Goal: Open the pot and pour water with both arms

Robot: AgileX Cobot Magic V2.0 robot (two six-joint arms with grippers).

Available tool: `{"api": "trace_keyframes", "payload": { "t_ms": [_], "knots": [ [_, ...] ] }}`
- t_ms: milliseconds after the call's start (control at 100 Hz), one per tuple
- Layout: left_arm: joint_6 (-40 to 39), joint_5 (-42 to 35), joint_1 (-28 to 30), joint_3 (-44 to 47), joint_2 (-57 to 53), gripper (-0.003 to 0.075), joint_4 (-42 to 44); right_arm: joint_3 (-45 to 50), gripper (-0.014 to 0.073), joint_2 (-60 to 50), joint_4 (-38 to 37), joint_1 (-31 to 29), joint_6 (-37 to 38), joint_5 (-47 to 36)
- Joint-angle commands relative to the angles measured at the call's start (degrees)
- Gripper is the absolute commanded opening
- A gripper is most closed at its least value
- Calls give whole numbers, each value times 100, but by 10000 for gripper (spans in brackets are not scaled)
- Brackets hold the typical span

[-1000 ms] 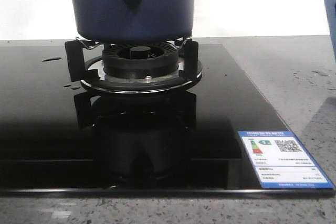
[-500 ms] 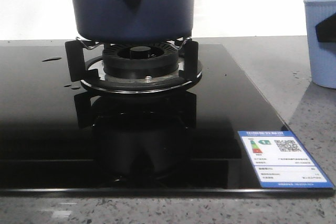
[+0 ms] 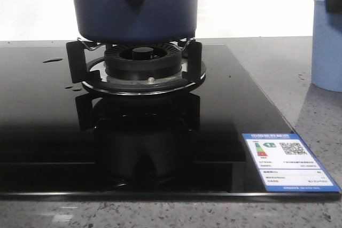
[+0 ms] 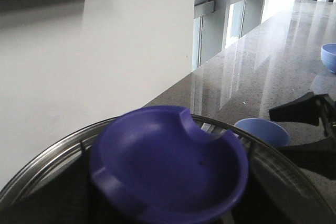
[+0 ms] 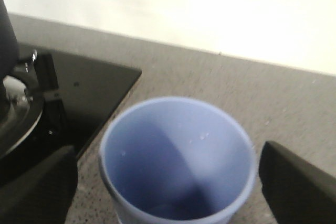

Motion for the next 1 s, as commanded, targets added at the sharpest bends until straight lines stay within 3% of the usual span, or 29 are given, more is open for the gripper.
{"api": "trace_keyframes", "payload": {
  "t_ms": [0, 180, 400, 480, 640, 990],
  "knots": [
    [115, 81, -53, -240, -111, 316, -528, -144, 617, -469, 116, -51, 2, -49],
    [128, 244, -53, -240, 269, 316, -736, -155, 616, -1344, 116, -51, 2, 246],
    [890, 320, -53, -240, 671, 316, -1299, -155, 591, -2409, 116, -51, 2, 449],
    [992, 320, -53, -240, 815, 316, -1299, -155, 469, -2692, 116, -51, 2, 461],
    [1002, 320, -53, -240, 1055, 316, -1299, -155, -74, -3132, 116, -51, 2, 461],
    [1056, 320, -53, -240, 1316, 316, -1299, -155, -66, -3260, 116, -51, 2, 474]
  ]
}}
